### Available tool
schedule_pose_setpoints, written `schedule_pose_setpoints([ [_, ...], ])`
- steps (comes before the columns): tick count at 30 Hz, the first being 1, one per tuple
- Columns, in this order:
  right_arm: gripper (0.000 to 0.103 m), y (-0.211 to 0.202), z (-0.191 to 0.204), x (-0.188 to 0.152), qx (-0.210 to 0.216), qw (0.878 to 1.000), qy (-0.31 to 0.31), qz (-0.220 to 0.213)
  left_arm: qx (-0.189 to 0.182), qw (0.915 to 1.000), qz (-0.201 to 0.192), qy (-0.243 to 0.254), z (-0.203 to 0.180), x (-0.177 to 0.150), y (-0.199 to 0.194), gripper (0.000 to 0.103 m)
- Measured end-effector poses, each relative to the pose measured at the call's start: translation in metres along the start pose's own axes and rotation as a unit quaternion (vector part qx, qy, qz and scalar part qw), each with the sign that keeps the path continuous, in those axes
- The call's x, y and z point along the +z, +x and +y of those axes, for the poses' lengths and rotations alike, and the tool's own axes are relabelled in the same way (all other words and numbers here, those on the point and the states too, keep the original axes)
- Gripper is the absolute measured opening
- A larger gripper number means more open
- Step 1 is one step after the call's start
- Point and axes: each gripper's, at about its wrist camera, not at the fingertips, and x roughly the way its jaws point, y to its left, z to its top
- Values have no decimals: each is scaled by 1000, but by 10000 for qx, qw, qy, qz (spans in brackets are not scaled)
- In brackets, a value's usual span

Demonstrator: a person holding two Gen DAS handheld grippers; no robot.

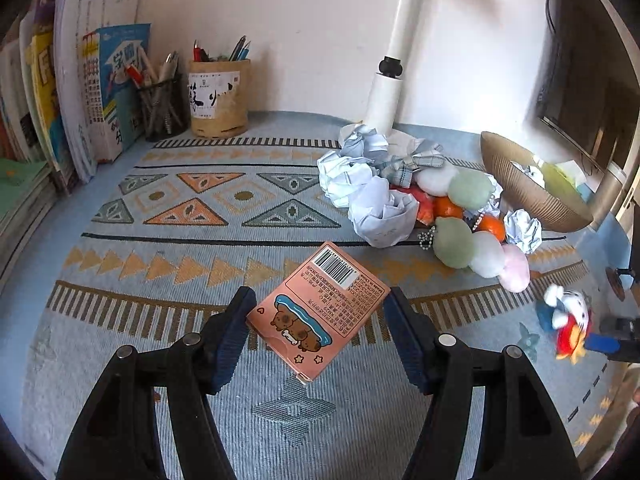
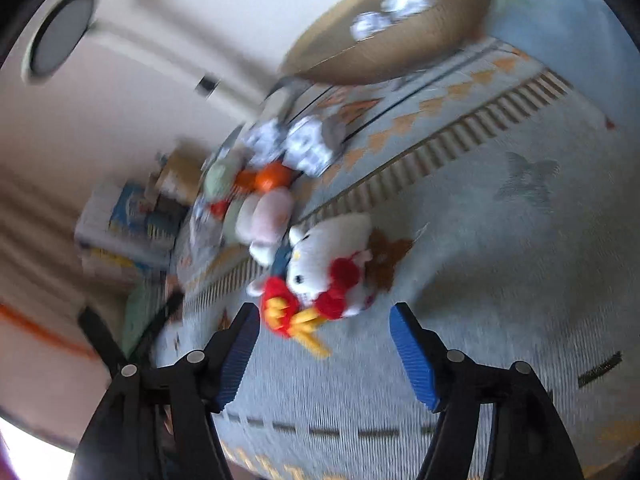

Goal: Organize objects
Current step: 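Carry the box and plush to the gold bowl and release both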

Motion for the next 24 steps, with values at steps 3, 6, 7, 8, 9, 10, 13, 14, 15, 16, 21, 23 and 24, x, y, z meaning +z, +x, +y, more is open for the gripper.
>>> schedule_pose_setpoints([
  [3,66,-6,19,-3,-463,9954,-836,-46,25,10000,-30,11,-2,-1,-2,64],
  [6,73,-7,35,0,-1110,9777,-1777,-132,20,10000,-36,29,-3,-2,-2,65],
  [7,80,-1,41,4,-1241,9691,-2133,9,1,10000,-21,47,-4,-2,-2,65],
  [8,93,7,44,7,-1357,9587,-2488,227,-11,10000,-11,76,-4,-2,-1,65],
  [9,93,15,50,9,-1542,9444,-2882,351,9,10000,-13,93,-5,-2,-1,65],
  [10,93,20,52,9,-1654,9349,-3121,358,34,9999,-16,103,-5,-2,-1,65],
  [13,93,32,62,14,-1436,9263,-3445,509,36,10000,7,89,-5,-2,0,65],
  [14,93,39,64,16,-1315,9259,-3483,633,51,10000,14,60,-4,-2,1,65],
  [15,93,46,64,16,-1255,9239,-3530,778,42,10000,32,34,-3,-2,1,65],
  [16,93,55,63,17,-1298,9197,-3591,911,-16,10000,67,5,-1,-2,2,65],
  [21,69,76,62,7,-1796,9025,-3862,644,-85,9999,109,-48,1,-2,4,65],
  [23,69,68,57,10,-1477,9189,-3618,545,-90,9999,101,-11,0,-2,4,65],
  [24,68,65,53,13,-1363,9275,-3444,511,-99,9999,99,13,-1,-2,4,65],
])
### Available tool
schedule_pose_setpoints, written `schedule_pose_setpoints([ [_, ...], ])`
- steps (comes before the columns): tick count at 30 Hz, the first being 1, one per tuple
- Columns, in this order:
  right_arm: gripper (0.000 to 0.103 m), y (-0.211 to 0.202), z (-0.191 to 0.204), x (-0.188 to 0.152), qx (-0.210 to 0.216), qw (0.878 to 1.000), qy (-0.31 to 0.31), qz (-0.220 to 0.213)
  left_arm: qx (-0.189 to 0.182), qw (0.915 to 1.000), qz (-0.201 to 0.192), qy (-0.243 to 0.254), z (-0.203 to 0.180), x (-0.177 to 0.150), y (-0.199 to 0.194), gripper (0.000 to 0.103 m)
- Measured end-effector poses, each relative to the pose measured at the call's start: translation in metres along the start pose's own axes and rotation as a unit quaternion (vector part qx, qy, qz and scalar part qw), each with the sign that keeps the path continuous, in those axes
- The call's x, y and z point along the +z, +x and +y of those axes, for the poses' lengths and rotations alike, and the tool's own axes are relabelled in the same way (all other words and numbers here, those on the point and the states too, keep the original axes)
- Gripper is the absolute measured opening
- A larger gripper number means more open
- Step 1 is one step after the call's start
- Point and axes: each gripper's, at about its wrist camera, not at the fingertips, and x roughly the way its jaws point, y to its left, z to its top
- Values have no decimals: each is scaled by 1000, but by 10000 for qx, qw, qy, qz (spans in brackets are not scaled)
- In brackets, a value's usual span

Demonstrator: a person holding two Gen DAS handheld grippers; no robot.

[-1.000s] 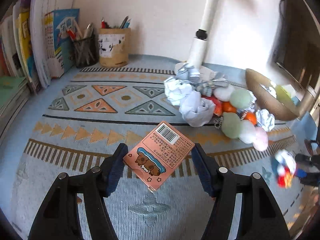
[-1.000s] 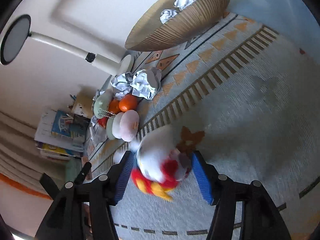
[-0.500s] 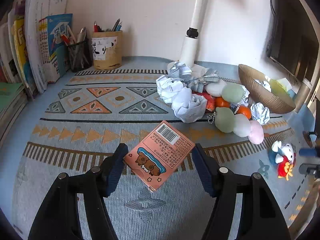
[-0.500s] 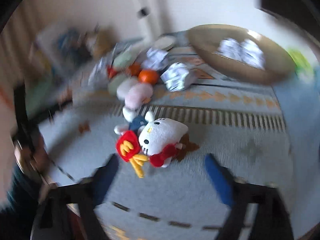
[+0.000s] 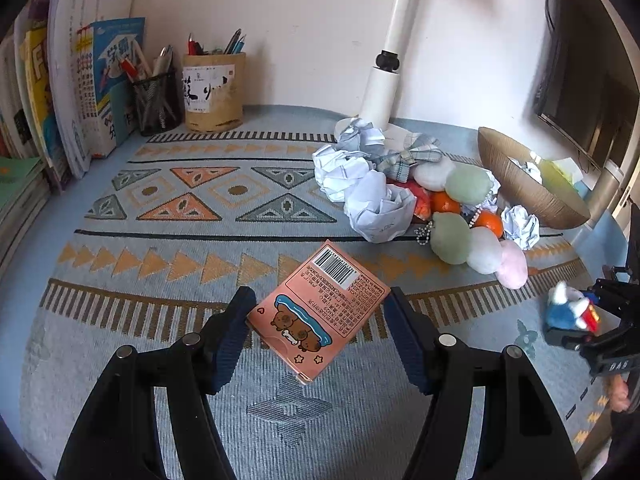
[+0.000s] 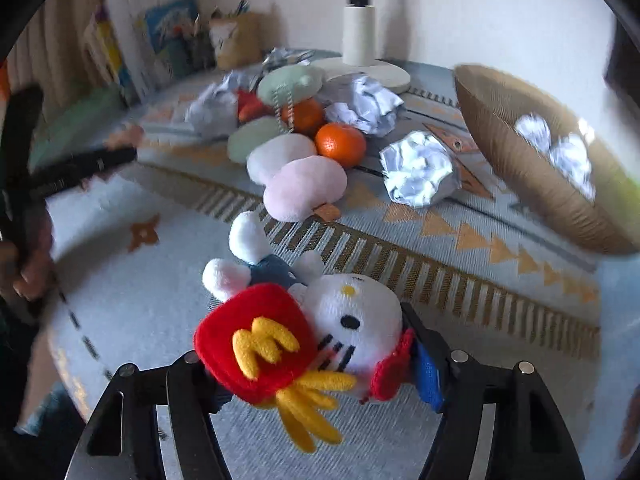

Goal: Organize objects
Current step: 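Carry the box and plush to the gold bowl and release both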

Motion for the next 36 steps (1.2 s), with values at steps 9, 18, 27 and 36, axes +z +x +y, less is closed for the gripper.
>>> schedule_pose_setpoints([
  [9,67,-41,-14,-18,-111,9964,601,-586,187,9993,-109,316,-15,0,-5,64],
  [18,68,-123,-88,12,-1407,9720,1241,-1414,-1132,9923,-391,324,-97,65,-24,64],
  [27,71,-102,-218,66,-1851,9299,2936,-1221,-1429,9872,9,713,-237,146,71,63],
  [36,88,-81,-233,86,-1915,9377,2726,-983,-1709,9828,100,694,-265,163,101,80],
])
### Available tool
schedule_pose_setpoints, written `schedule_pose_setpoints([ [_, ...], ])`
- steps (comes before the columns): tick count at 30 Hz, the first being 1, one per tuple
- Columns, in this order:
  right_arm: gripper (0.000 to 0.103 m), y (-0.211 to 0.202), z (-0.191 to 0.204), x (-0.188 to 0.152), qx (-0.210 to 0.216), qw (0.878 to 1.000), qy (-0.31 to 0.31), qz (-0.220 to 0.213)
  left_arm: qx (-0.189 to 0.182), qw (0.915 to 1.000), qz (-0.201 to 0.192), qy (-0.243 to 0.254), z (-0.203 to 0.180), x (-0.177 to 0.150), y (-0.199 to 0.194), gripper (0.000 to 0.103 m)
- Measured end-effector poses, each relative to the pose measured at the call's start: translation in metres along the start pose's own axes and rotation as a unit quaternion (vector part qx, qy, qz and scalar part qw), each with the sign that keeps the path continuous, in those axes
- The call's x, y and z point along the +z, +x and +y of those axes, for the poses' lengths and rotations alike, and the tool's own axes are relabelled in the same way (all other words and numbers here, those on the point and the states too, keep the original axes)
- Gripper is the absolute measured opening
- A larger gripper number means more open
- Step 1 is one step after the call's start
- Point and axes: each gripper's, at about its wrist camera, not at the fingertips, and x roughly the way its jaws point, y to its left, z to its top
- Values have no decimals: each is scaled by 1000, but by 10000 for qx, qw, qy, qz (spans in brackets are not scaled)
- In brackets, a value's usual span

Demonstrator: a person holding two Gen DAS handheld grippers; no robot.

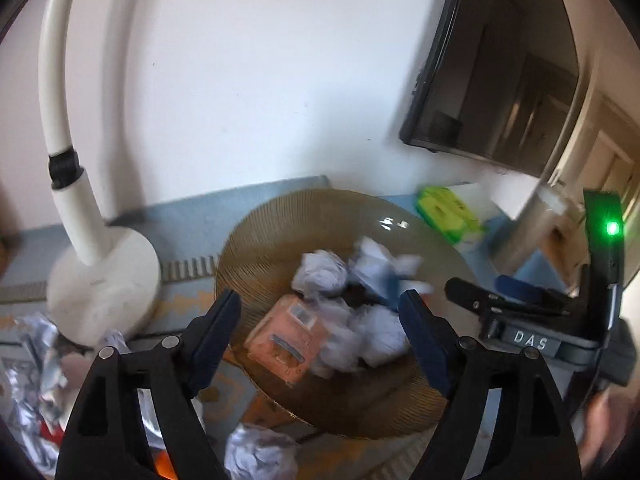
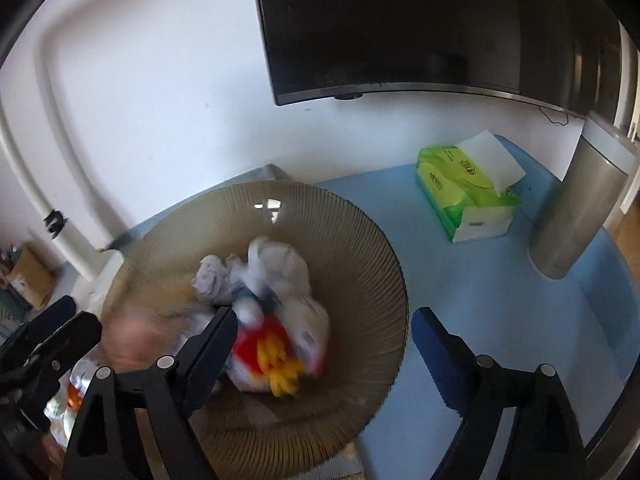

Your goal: Organize objects

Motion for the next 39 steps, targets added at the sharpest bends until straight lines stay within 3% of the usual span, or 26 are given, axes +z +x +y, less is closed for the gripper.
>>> schedule_pose_setpoints([
  [6,88,-41,-6,-27,459,9985,161,-250,-150,9985,-471,-227,16,-21,-74,80],
  [9,90,-70,9,-45,713,9965,63,-426,51,9958,-872,-275,31,-39,-130,80],
  [10,91,-78,16,-50,810,9956,-1,-461,209,9942,-1011,-306,38,-47,-150,82],
  [12,94,-95,35,-63,1007,9933,-165,-535,615,9896,-1248,-371,55,-62,-183,102],
  [14,99,-111,59,-80,1140,9908,-357,-637,1180,9806,-1508,-420,78,-82,-214,102],
  [16,102,-117,83,-102,1286,9877,-551,-704,1739,9714,-1507,-578,109,-106,-234,102],
  [19,103,-105,114,-134,1380,9853,-768,-646,2593,9537,-1298,-795,153,-139,-239,102],
  [21,103,-88,131,-155,1271,9854,-927,-657,2834,9477,-1084,-994,178,-157,-231,102],
  [26,103,-48,144,-176,1142,9897,-829,-222,2943,9440,-826,-1239,207,-186,-212,102],
  [29,103,-49,140,-176,1198,9895,-754,-302,3135,9390,-819,-1153,206,-192,-202,102],
  [32,103,-37,133,-173,1240,9907,-561,-26,3281,9370,-568,-1057,204,-190,-193,102],
  [35,103,-34,134,-171,1148,9918,-564,-71,3185,9396,-619,-1095,205,-195,-197,102],
  [39,103,-44,150,-179,895,9902,-1018,-325,3012,9418,-735,-1302,212,-198,-204,102],
])
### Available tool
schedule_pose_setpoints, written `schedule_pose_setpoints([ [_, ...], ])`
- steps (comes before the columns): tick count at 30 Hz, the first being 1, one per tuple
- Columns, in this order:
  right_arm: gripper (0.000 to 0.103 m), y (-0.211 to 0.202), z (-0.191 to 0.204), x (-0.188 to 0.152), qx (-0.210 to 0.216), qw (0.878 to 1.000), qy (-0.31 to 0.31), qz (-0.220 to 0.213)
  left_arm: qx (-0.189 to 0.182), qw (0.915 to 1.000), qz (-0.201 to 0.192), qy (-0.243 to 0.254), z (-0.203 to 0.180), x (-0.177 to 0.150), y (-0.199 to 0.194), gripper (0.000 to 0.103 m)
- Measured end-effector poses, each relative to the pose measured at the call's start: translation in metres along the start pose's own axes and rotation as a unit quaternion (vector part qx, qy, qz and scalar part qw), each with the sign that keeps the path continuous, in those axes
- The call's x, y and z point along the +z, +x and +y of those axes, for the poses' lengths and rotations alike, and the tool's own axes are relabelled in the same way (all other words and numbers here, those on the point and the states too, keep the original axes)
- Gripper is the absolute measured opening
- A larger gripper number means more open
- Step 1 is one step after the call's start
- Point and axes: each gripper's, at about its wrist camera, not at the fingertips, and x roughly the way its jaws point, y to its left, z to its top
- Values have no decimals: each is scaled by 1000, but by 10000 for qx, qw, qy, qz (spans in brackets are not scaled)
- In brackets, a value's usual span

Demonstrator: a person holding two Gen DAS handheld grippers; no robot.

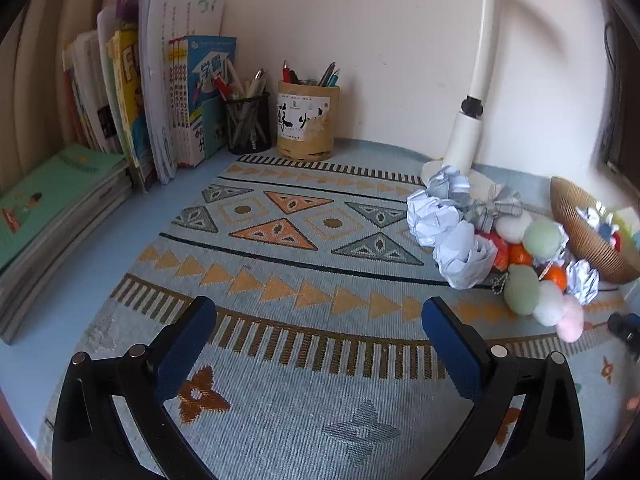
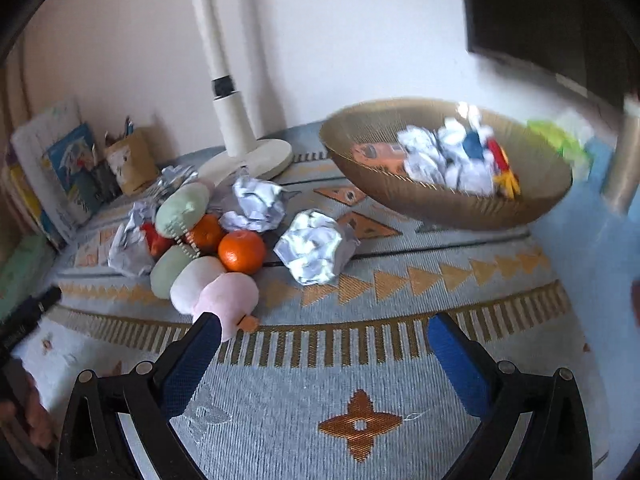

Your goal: Organize objects

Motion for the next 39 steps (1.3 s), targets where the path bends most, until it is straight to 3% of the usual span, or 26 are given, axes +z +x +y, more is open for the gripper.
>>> schedule_pose_setpoints([
  [7,103,-7,27,-4,-565,9956,-700,-251,-156,9999,-3,3,-1,-1,-1,102],
  [39,103,-4,24,-5,-539,9962,-653,-179,-196,9998,31,-72,4,0,2,102],
])
